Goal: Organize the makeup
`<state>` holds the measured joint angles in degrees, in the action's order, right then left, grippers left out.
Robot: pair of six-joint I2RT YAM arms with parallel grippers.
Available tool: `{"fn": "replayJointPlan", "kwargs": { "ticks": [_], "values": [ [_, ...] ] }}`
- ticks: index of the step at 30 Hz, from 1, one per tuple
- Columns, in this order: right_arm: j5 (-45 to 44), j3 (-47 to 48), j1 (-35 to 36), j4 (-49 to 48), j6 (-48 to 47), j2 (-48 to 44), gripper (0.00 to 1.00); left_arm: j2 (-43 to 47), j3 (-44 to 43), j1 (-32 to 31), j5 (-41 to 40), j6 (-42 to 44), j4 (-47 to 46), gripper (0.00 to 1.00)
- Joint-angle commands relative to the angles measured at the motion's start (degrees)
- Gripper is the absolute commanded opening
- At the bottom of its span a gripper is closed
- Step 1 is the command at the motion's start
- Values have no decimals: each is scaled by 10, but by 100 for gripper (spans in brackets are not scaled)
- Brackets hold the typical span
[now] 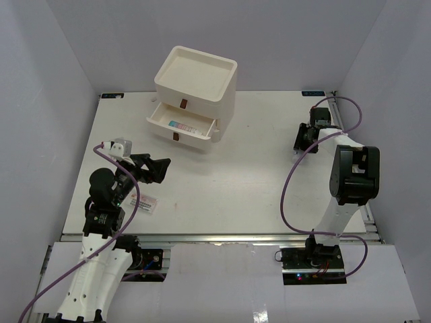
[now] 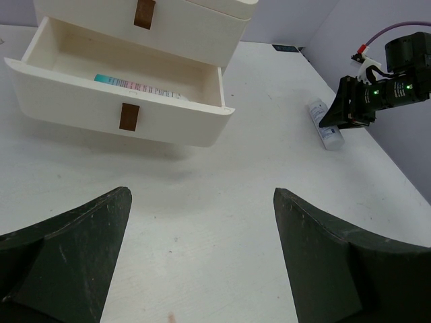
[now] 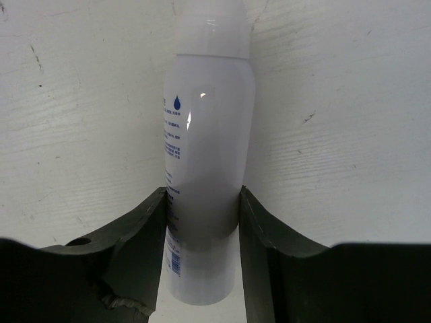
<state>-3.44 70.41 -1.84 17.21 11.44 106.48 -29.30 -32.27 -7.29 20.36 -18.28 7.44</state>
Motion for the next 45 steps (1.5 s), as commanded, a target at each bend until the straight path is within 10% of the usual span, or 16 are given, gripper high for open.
{"fn": "replayJointPlan", "kwargs": {
  "ticks": [1, 9, 18, 26, 36, 45],
  "values": [
    [33, 10, -4, -15, -12, -9, 24, 5, 0, 1, 6, -1, -6, 98],
    [156, -21, 28, -52, -72, -104, 8, 5, -1, 1, 6, -1, -6, 98],
    [432, 26, 169, 30, -408, -233, 8, 4, -4, 1, -3, 1, 0, 98],
    [267, 178, 402, 65, -538, -165, 8, 6, -6, 2, -22, 3, 6, 98],
    [42, 490, 482, 40, -485, 113, 9, 0, -7, 2, -35, 5, 12, 98],
    [-69, 513, 482, -24, -469, 164, 52, 4, -5, 3, -30, 5, 9, 98]
  ]
}}
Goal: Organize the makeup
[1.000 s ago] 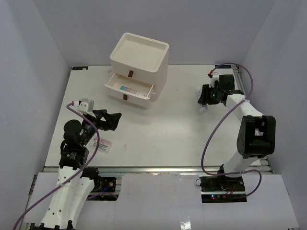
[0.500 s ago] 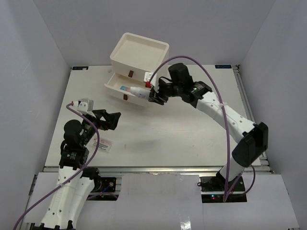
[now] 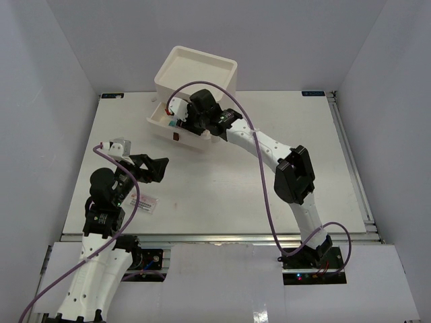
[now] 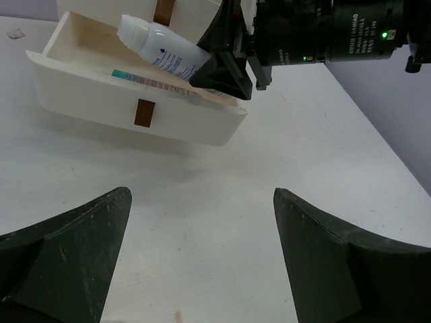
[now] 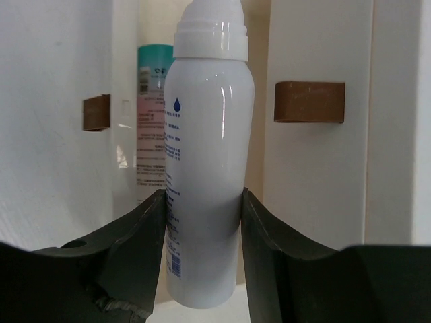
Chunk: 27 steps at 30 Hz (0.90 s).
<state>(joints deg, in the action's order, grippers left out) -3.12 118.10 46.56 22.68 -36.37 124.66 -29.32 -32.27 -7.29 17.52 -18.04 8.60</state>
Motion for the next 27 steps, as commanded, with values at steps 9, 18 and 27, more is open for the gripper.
{"fn": "replayJointPlan", "kwargs": {
  "ticks": [9, 18, 27],
  "values": [
    [53, 23, -2, -23, 34, -77, 80, 11, -5, 2, -1, 1, -3, 98],
    [349, -15, -4, 95, -74, -109, 54, 17, -4, 2, -2, 2, -4, 98],
    [362, -31, 7, 113, -80, -85, 9, 20, -5, 2, -3, 2, -4, 98]
  ]
}}
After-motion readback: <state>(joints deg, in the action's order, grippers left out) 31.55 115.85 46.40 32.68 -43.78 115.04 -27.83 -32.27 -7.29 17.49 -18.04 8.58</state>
